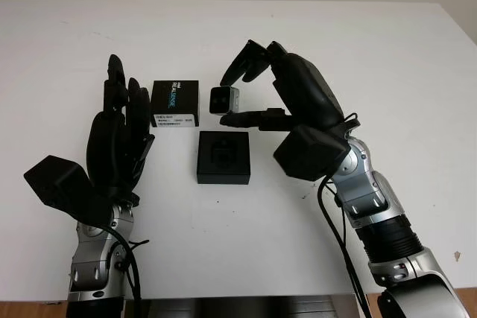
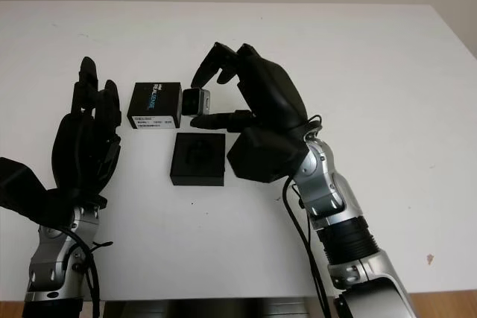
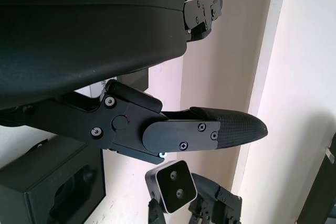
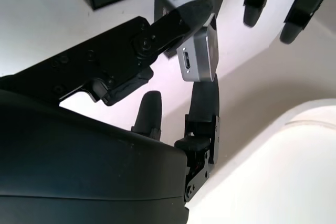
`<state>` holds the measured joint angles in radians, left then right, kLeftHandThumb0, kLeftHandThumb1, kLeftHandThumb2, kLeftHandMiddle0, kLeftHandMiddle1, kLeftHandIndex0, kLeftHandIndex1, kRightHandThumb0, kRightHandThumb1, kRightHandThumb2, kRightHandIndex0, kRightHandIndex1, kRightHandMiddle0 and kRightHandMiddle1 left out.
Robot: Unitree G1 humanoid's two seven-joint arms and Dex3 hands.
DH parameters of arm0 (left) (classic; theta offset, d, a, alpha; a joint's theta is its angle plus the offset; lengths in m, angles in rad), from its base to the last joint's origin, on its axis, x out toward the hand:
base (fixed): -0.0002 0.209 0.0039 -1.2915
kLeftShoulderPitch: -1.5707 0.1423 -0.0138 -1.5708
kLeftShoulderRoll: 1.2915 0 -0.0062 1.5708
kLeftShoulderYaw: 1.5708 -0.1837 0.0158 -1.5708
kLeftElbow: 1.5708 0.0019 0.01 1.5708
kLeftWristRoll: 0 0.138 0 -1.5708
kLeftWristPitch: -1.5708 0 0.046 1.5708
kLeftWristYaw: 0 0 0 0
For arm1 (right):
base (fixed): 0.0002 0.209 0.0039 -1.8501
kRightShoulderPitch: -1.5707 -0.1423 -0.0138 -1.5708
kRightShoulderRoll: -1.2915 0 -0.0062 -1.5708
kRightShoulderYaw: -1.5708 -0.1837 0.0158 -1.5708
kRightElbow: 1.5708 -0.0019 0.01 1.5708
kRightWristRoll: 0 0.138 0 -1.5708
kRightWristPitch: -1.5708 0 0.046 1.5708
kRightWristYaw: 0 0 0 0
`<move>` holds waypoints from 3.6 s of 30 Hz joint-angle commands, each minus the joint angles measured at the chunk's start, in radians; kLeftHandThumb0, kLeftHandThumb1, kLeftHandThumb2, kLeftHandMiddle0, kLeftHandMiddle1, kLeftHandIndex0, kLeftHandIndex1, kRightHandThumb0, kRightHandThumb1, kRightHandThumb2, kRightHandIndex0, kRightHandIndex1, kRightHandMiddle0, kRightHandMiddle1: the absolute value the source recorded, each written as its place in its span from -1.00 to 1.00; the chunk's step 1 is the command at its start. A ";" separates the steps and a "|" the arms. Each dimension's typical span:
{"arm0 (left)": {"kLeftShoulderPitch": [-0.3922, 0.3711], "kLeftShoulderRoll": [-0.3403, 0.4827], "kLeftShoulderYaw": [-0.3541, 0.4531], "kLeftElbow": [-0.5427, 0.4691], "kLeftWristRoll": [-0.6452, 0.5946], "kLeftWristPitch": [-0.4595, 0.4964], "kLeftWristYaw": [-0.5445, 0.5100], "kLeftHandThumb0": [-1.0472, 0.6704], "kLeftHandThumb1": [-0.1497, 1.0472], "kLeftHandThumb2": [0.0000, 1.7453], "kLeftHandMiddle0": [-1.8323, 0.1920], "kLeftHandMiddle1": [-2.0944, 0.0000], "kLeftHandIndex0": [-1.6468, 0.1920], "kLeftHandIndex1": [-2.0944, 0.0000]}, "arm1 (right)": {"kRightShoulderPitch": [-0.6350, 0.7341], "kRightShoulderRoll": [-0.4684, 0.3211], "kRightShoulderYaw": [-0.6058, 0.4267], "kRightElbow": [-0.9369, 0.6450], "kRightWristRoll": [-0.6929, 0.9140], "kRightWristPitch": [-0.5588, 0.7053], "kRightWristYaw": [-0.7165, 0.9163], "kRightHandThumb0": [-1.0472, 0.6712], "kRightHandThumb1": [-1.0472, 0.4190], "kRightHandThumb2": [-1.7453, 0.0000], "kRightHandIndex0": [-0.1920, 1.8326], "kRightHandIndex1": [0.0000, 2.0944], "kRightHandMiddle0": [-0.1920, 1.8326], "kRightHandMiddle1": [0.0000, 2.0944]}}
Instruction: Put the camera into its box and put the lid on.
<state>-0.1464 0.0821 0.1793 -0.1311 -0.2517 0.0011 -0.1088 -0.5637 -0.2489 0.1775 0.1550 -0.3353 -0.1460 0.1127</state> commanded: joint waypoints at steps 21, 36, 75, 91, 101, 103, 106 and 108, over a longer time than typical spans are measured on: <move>0.011 0.004 0.003 -0.013 -0.016 0.001 -0.006 -0.65 1.00 -0.54 1.00 1.00 1.00 1.00 | 0.074 0.060 -0.112 0.050 0.475 0.317 0.366 -0.25 -0.94 0.94 -0.76 -0.37 -0.52 0.55; 0.009 0.003 0.000 -0.007 -0.011 0.001 -0.004 -0.65 1.00 -0.53 1.00 1.00 1.00 1.00 | 0.088 0.102 -0.105 0.109 0.519 0.367 0.394 -0.31 -0.98 0.94 -0.75 -0.57 -0.57 0.61; 0.006 -0.002 0.002 0.004 -0.002 -0.011 -0.007 -0.65 1.00 -0.52 1.00 1.00 1.00 1.00 | 0.128 0.143 -0.057 0.080 0.445 0.338 0.353 -0.28 -0.96 0.94 -0.86 -0.39 -0.55 0.66; 0.006 0.001 0.003 0.003 0.001 -0.006 -0.003 -0.66 1.00 -0.52 1.00 1.00 1.00 1.00 | 0.129 0.148 -0.061 0.102 0.423 0.283 0.325 -0.29 -0.96 0.94 -0.82 -0.42 -0.55 0.67; 0.006 0.000 0.003 0.002 -0.002 -0.006 -0.002 -0.66 1.00 -0.53 1.00 1.00 1.00 1.00 | 0.135 0.145 -0.053 0.106 0.413 0.275 0.326 -0.27 -0.96 0.94 -0.81 -0.43 -0.57 0.67; 0.006 0.001 0.002 0.001 0.000 -0.006 -0.002 -0.66 1.00 -0.53 1.00 1.00 1.00 1.00 | 0.137 0.141 -0.047 0.108 0.400 0.268 0.325 -0.28 -0.96 0.94 -0.81 -0.43 -0.57 0.66; 0.006 -0.001 0.003 0.002 -0.003 -0.007 -0.002 -0.66 1.00 -0.53 1.00 1.00 1.00 1.00 | 0.139 0.136 -0.036 0.108 0.378 0.254 0.324 -0.29 -0.96 0.94 -0.81 -0.43 -0.56 0.66; 0.006 -0.001 0.003 0.002 -0.002 -0.010 -0.002 -0.66 1.00 -0.53 1.00 1.00 1.00 1.00 | 0.142 0.134 -0.032 0.104 0.368 0.252 0.321 -0.29 -0.96 0.94 -0.82 -0.43 -0.56 0.66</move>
<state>-0.1418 0.0801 0.1807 -0.1182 -0.2531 -0.0026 -0.1124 -0.4426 -0.1056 0.1381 0.2546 0.0421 0.1092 0.4354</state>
